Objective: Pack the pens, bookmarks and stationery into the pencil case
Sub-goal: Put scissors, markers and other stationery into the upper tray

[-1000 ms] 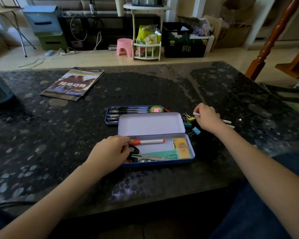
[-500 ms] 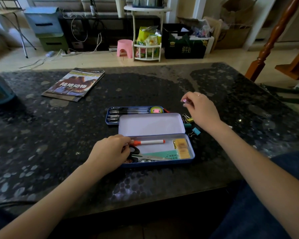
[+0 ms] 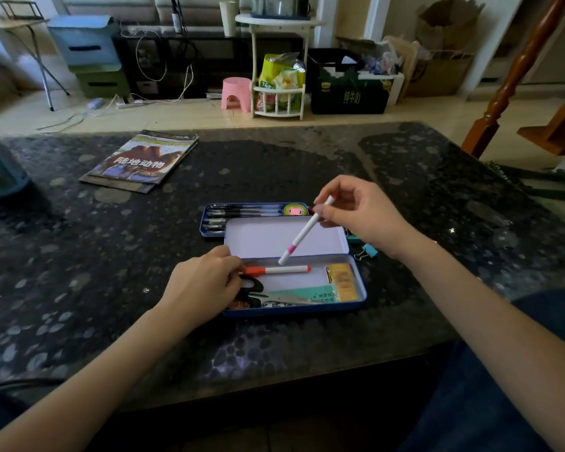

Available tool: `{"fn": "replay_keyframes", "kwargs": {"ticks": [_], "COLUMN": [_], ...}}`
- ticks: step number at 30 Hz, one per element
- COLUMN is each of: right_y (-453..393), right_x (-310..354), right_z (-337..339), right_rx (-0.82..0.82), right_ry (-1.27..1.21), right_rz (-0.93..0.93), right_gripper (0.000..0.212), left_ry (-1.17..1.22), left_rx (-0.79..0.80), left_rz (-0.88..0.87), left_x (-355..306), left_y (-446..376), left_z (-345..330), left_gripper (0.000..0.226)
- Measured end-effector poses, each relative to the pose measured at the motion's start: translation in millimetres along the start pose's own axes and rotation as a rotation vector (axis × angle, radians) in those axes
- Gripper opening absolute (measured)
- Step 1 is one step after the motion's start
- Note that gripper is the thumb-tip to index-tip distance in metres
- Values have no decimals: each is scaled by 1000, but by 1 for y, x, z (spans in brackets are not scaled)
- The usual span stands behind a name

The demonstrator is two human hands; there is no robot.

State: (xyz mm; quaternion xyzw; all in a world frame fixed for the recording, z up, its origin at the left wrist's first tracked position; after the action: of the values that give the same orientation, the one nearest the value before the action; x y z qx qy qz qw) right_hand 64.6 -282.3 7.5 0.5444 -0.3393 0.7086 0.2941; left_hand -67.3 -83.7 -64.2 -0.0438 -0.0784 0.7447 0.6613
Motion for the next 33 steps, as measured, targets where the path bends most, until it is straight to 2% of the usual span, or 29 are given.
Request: {"fn": "replay_keyframes", "kwargs": {"ticks": [11, 15, 18, 22, 28, 33], "right_y": [2, 1, 2, 5, 5, 6], "right_x": [-5, -14, -24, -38, -52, -55], "right_z": [-5, -10, -16, -24, -34, -39], "right_rx": [159, 192, 263, 348, 352, 325], "right_ry": [149, 434, 606, 734, 823, 845], "right_rz": [-85, -74, -67, -74, -77, -66], "right_gripper": [13, 16, 15, 18, 28, 26], "left_ry": [-12, 0, -73, -76, -81, -70], "left_rx": [-2, -50, -29, -23, -23, -37], "left_rz": [-2, -81, -160, -114, -110, -119], "left_x": [1, -6, -11, -10, -9, -9], "left_y": [-1, 2, 4, 3, 3, 3], "left_z": [-1, 4, 4, 2, -1, -1], "left_gripper": [19, 30, 33, 32, 32, 31]}}
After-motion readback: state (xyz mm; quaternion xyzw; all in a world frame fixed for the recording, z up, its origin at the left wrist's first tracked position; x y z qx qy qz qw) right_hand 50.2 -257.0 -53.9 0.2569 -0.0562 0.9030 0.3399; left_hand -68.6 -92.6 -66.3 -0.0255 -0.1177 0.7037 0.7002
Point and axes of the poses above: each hand's wrist, its own y-axis away from the middle knuckle, its own z-axis out of the back of the hand, x = y × z, the point moved 4 cm from there along -y, towards the middle knuckle, and after that the axes turned 12 degrees about -y, right-handed, at the moved point
